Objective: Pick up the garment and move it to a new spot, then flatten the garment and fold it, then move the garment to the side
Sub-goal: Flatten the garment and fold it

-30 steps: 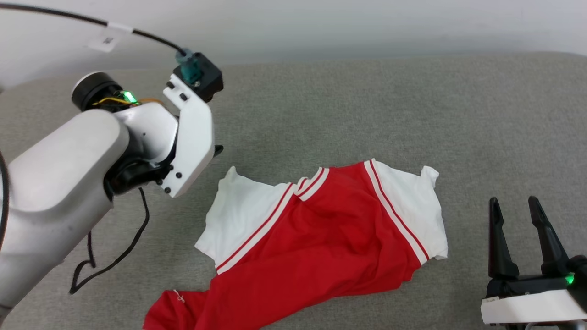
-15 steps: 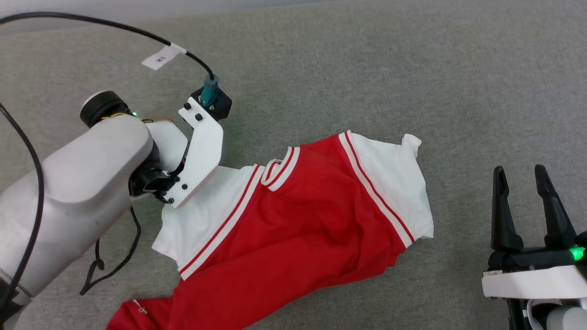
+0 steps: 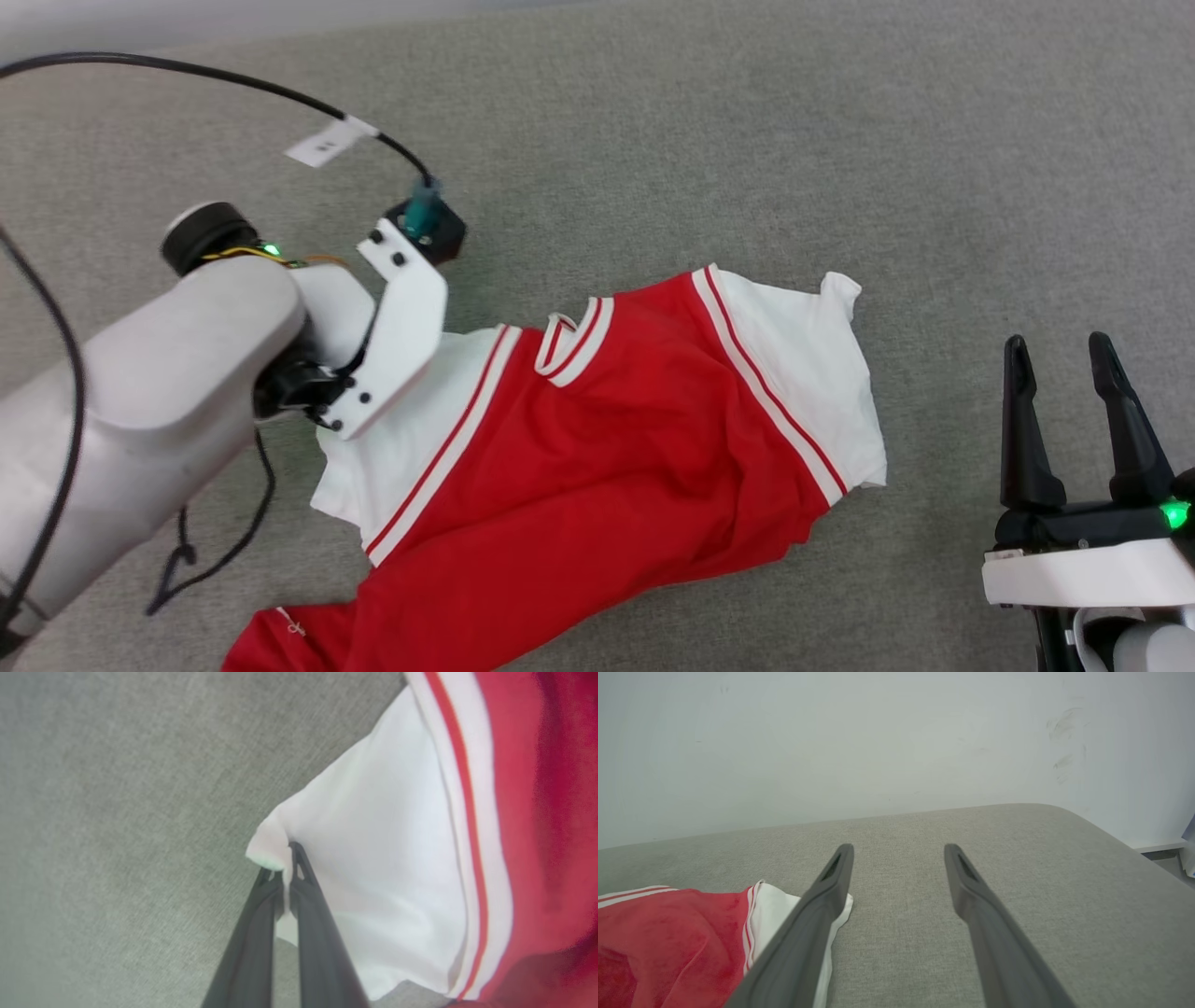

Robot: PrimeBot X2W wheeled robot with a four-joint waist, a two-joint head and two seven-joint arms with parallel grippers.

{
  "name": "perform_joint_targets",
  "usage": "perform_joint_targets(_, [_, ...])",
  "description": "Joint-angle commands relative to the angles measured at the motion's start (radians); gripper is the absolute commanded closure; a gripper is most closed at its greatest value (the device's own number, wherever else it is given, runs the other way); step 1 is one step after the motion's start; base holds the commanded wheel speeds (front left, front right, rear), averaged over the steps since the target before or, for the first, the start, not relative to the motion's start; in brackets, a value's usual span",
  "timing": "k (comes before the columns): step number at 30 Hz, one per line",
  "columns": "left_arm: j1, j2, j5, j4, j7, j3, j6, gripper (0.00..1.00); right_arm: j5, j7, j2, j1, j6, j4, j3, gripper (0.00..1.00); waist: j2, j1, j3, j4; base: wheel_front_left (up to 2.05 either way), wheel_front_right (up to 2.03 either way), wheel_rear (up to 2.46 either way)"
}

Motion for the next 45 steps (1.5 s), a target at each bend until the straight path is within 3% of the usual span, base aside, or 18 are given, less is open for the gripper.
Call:
perform_joint_targets(1, [0.003,0.021,-0.007,0.005,-0.019,-0.001,0.001,1.00,-0.008,-0.002,0.002,0.010,-0.001,0.001,-0.003,0.00,0.0000,0.0000,-0.021,0.016,0.00,0.00,0.00])
perform_joint_targets(13, [0.069,0.171,-0.036,0.143,-0.170,0.005,0.013,1.00,-0.031,-0.002,0.002,0.036,-0.001,-0.005,0.001,0.00,0.0000,0.0000,-0.051,0.037,0.00,0.00,0.00])
perform_joint_targets(17, [0.124,0.163,-0.060,0.184,-0.223,0.013,0.032,1.00,-0.037,-0.002,0.002,0.037,-0.001,0.004,-0.004,0.00,0.0000,0.0000,-0.047,0.031,0.00,0.00,0.00])
perform_joint_targets(18, [0.133,0.158,-0.063,0.188,-0.250,0.019,0.038,0.71,-0.039,-0.002,0.002,0.038,-0.001,0.005,-0.006,0.00,0.0000,0.0000,-0.049,0.031,0.00,0.00,0.00])
perform_joint_targets(19, [0.141,0.152,-0.060,0.194,-0.288,0.026,0.042,0.00,-0.043,-0.002,0.002,0.037,-0.001,0.007,-0.010,0.00,0.0000,0.0000,-0.053,0.032,0.00,0.00,0.00])
perform_joint_targets(26, [0.175,0.124,0.013,0.185,-0.671,0.087,0.074,0.00,-0.089,-0.002,0.002,0.009,-0.001,-0.013,-0.061,0.00,0.0000,0.0000,-0.133,0.053,0.00,0.00,0.00])
perform_joint_targets(30, [0.229,0.115,0.047,0.134,-0.910,0.135,0.154,0.00,-0.154,-0.002,0.002,-0.027,-0.001,-0.046,-0.093,0.00,0.0000,0.0000,-0.185,0.073,0.00,0.00,0.00])
perform_joint_targets(34, [0.310,0.127,0.044,0.053,-1.079,0.183,0.266,0.00,-0.235,-0.002,-0.008,-0.093,-0.001,-0.065,-0.094,0.00,0.0000,0.0000,-0.215,0.093,0.00,0.00,0.00])
perform_joint_targets(42, [0.504,0.156,0.070,-0.177,-1.175,0.344,0.541,0.00,-0.223,-0.001,-0.230,-0.260,-0.001,0.080,0.031,0.00,0.0000,0.0000,-0.227,0.127,0.00,0.00,0.00])
perform_joint_targets(45, [0.607,0.145,0.131,-0.287,-1.175,0.446,0.630,0.00,-0.152,0.077,-0.326,-0.345,-0.001,0.166,0.129,0.00,0.0000,0.0000,-0.218,0.137,0.00,0.00,0.00])
